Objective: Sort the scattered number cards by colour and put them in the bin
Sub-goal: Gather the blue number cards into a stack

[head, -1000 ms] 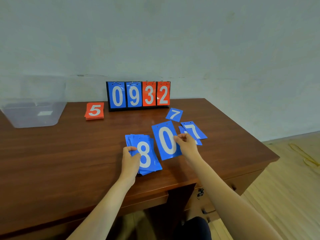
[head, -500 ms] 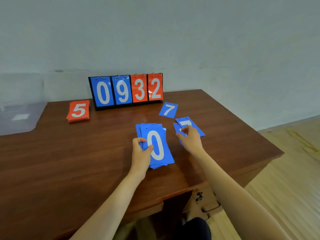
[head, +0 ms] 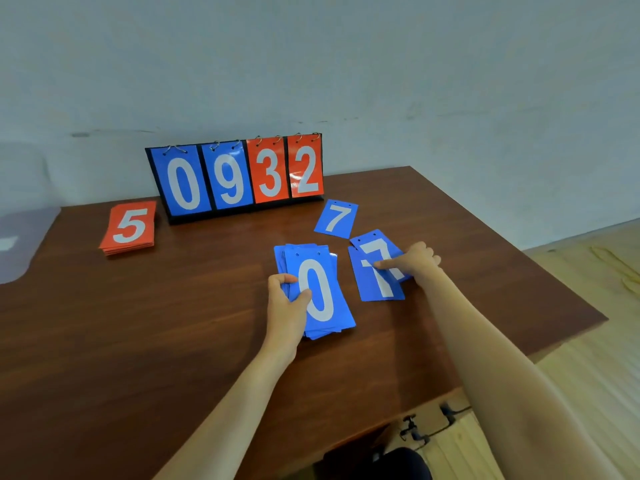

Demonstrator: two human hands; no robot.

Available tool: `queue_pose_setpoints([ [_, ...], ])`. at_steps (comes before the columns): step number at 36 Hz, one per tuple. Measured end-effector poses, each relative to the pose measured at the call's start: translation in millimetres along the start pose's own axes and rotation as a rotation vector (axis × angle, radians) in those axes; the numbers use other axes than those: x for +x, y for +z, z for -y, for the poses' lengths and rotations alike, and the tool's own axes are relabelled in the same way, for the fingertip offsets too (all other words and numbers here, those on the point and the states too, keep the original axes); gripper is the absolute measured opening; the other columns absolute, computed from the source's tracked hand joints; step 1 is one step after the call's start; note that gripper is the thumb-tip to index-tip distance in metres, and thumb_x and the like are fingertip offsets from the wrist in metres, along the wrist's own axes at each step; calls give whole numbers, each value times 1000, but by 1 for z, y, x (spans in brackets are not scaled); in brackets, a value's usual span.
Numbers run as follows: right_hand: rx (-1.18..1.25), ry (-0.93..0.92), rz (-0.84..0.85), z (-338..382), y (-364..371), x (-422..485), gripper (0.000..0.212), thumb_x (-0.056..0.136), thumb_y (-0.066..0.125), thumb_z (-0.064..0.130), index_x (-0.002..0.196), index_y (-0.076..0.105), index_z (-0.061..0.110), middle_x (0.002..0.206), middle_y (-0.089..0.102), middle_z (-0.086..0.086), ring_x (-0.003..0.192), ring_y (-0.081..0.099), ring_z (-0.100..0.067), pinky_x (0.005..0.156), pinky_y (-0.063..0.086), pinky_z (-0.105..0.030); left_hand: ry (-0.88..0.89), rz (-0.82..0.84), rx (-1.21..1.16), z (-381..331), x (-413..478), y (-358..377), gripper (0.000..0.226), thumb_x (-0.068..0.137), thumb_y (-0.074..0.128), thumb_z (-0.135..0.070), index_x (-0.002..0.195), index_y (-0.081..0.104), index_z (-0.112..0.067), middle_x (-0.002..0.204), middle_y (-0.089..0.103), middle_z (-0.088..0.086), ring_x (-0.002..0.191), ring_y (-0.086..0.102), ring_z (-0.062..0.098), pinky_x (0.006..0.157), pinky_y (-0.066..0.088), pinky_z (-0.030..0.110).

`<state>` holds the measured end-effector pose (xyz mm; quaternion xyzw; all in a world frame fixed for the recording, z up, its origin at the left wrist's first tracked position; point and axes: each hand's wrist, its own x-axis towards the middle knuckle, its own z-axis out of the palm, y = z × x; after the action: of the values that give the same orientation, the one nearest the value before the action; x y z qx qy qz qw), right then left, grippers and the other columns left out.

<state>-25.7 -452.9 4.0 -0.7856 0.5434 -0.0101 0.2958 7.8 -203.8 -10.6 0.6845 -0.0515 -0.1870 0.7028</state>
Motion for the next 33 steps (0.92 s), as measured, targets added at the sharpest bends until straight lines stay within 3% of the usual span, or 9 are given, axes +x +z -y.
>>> queue_pose_setpoints([
  [2,110,18,-56,-1,2,1,100,63,83,50,137,31,7,143,38,-12,134,30,-32,109,29,-45,-6,4,0,0,-1,0,23,90,57,-5,94,45,-25,106,52,-6,86,62,16,79,53,50],
  [4,212,15,-152,-6,7,0,80,72,79,42,130,36,7,136,46,-12,129,36,-32,105,32,-44,-9,1,-1,-1,-4,-1,24,90,57,-5,94,45,-25,107,53,-5,87,62,16,78,54,50],
  [9,407,-58,-257,-24,7,-13,31,92,52,14,121,44,4,123,57,-15,114,52,-34,89,44,-40,-4,-6,5,-5,-14,-10,22,90,57,-5,97,45,-22,106,52,-6,85,61,14,78,54,47],
  [16,629,-123,-272,-46,-11,-56,43,92,46,5,133,35,12,126,55,-12,111,56,-31,89,47,-42,-2,-16,-13,-11,-34,-24,22,92,57,-6,106,44,-17,108,51,-4,87,61,9,70,56,35],
  [19,662,-230,-229,-51,-9,-90,50,91,52,6,136,34,16,130,53,-8,113,55,-26,90,48,-37,-11,-12,-16,-10,-45,-32,22,91,57,-6,106,44,-16,109,51,-2,86,61,10,74,56,39],
  [23,678,-371,-122,-53,9,-138,46,92,57,11,134,39,18,131,51,-4,110,55,-18,80,46,-25,-17,-32,-35,-7,-58,-46,22,91,57,-5,106,45,-16,109,52,-1,87,62,14,75,56,42],
  [27,687,-461,-5,-44,31,-182,43,93,58,14,132,41,19,121,49,0,91,52,-5,58,45,-11,-8,-63,-44,-7,-71,-60,23,91,55,-3,106,44,-17,101,52,-4,82,60,15,70,53,39],
  [30,668,-542,58,-31,43,-209,39,92,58,12,128,44,18,118,48,5,99,49,-3,62,44,-6,-7,-72,-54,-9,-80,-69,23,91,55,-3,106,44,-17,102,51,-3,83,60,16,74,54,41],
  [33,620,-632,68,-18,54,-230,37,91,58,10,126,46,18,118,50,8,112,48,-6,81,44,-12,15,-77,-69,-13,-86,-76,18,93,52,-7,106,44,-17,100,52,0,82,57,18,71,50,38],
])
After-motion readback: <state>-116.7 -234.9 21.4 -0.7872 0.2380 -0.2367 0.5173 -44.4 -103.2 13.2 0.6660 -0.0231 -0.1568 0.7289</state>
